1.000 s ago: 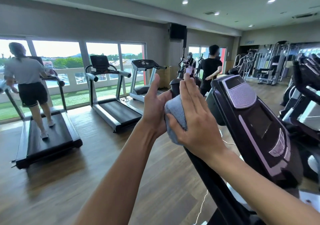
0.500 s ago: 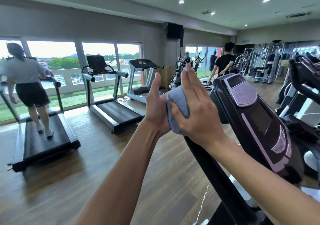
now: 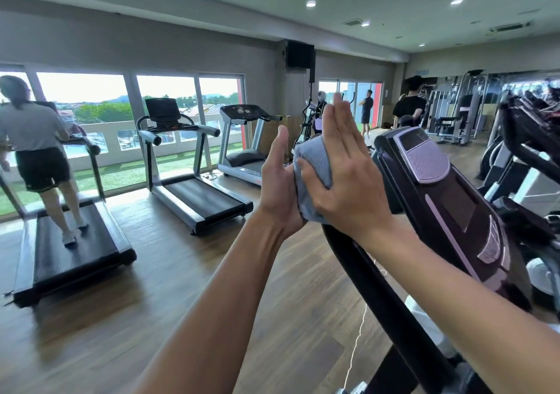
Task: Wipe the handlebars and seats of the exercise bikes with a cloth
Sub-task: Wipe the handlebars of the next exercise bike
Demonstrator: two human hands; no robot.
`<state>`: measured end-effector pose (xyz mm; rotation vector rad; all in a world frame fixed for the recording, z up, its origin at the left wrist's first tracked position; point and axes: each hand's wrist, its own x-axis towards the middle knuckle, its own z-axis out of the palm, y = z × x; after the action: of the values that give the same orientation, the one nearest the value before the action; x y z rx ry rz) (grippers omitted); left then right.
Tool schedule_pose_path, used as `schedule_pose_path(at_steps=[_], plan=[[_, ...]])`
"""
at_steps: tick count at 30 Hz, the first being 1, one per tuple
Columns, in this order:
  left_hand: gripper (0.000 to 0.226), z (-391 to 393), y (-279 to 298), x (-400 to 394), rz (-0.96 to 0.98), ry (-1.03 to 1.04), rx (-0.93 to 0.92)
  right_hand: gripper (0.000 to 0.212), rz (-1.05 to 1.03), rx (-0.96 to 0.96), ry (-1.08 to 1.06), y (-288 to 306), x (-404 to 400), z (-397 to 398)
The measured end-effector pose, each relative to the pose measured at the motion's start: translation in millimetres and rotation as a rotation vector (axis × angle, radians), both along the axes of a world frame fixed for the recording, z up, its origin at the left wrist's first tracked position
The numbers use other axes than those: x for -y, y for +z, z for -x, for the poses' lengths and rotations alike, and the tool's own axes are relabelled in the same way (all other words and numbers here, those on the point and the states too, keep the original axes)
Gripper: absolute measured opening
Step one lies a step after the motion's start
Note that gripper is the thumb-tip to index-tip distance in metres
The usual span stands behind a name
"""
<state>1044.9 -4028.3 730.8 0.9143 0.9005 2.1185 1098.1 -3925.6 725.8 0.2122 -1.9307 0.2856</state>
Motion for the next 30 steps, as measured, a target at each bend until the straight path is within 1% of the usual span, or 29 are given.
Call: schedule_pose_path(at_steps=[3, 7, 10, 11, 13, 16, 18, 20, 21, 23, 25, 28, 30], plan=[[0.090, -1.9, -0.9, 0.5, 0.007, 0.003, -0.012, 0.080, 0.057, 0.051, 0.027, -18.2, 0.2, -12.6], [0.100, -0.4, -2.2, -2.7, 0.040, 0.047, -0.038, 0.082, 0.047, 0.180, 0.037, -55.0, -7.2, -41.8], [0.101, -2.4, -1.2, -2.8, 0.041, 0.091, -0.037, 0.083, 0.035, 0.241, 0.026, -64.2, -9.5, -51.6], [0.100, -4.4, -0.9, -2.4, 0.046, 0.102, -0.046, 0.083, 0.004, 0.230, 0.015, -60.7, -8.7, -48.3], [0.095, -6.5, -1.7, -1.7, 0.065, 0.128, -0.057, 0.081, -0.072, 0.146, -0.024, -46.7, -3.9, -34.6], [0.079, -8.1, 0.3, 1.2, 0.045, 0.160, -0.027, 0.078, -0.085, 0.033, -0.052, -25.3, 4.2, -15.6], [0.082, -6.0, 0.9, 3.0, 0.053, 0.159, -0.024, 0.077, -0.053, 0.021, -0.045, -26.3, 6.3, -15.1], [0.093, -5.1, 0.3, 2.5, 0.079, 0.156, -0.052, 0.077, -0.029, 0.062, -0.023, -39.4, 4.6, -25.4], [0.093, -5.0, -0.7, 0.9, 0.096, 0.164, -0.061, 0.077, -0.031, 0.094, -0.013, -47.8, 3.0, -32.5], [0.082, -2.2, -2.0, -2.9, 0.113, 0.193, -0.030, 0.077, -0.047, 0.151, -0.002, -59.0, -1.5, -43.4], [0.068, 0.5, -4.3, -6.7, 0.117, 0.227, 0.002, 0.077, -0.093, 0.155, -0.014, -57.8, -4.0, -44.1], [0.058, 1.4, -6.2, -8.0, 0.106, 0.250, -0.006, 0.076, -0.139, 0.087, -0.033, -39.5, -1.5, -27.4], [0.050, 1.4, -3.9, -5.7, 0.127, 0.274, -0.015, 0.075, -0.102, 0.006, -0.003, -18.3, 0.2, -12.1]])
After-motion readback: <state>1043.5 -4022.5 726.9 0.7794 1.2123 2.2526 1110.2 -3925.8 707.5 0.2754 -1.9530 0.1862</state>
